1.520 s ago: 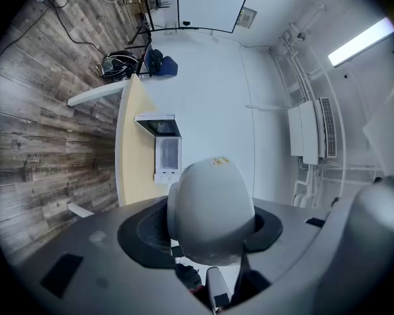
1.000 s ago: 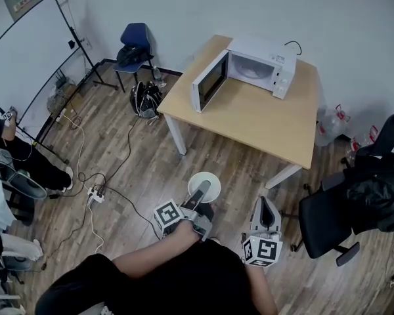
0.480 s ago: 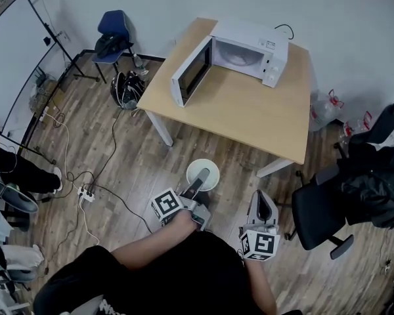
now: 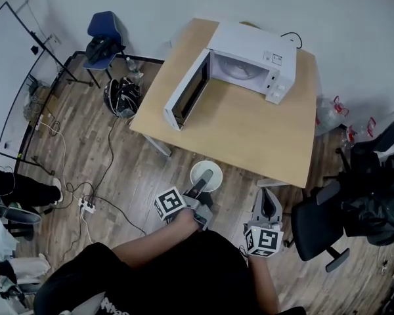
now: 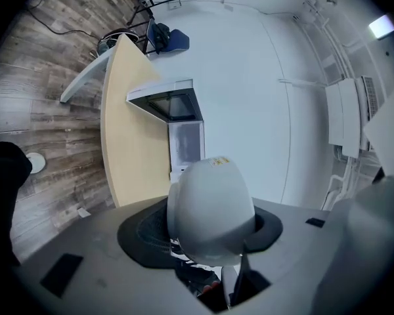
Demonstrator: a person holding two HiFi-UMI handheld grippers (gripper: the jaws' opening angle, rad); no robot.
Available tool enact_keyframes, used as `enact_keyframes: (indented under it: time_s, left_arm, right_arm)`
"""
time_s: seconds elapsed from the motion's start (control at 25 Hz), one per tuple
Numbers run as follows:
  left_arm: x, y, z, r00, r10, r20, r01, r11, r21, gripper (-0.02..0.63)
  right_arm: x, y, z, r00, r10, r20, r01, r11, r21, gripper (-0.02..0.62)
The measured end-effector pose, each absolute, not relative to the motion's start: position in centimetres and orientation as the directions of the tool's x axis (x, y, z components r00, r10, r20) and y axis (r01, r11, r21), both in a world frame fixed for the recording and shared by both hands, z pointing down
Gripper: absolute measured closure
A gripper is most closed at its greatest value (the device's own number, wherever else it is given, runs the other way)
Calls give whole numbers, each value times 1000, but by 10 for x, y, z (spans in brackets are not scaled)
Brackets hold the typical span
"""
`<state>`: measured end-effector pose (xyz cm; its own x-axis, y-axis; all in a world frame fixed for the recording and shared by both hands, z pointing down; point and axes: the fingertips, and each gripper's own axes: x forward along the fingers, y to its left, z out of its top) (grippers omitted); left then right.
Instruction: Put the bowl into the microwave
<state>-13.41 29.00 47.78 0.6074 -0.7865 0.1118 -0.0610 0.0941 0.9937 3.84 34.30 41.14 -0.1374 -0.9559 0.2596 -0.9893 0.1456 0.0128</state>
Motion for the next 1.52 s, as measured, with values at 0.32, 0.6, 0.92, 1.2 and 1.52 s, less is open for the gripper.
enact_keyframes:
  time_s: [0.32,0.6,0.92,1.2,1.52]
  left_arm:
    - [-134,202,478,659,-745,100,-63,78,995,377]
    - [-140,150,487,690,-716,105,-67,81,994,377]
    - [-133,130,493,697,-712,92,-24,104,994,377]
    - [-127,104,498,678,-726,115,-46,113,992,377]
    - [-100,37,500,665,-739,109,-53,98,994,377]
  right_arm:
    - [34,259,410,-88,-956,279,-994,101,34,535]
    - [27,229,419,-48,-950,309,-997,67,49,535]
    - [34,203,415,-29,-954,298,-997,49,60,535]
    - [38,167,420,-65,-956,287,-996,79,38,535]
    - [60,94,430,-122,-949,290,-992,124,-10,535]
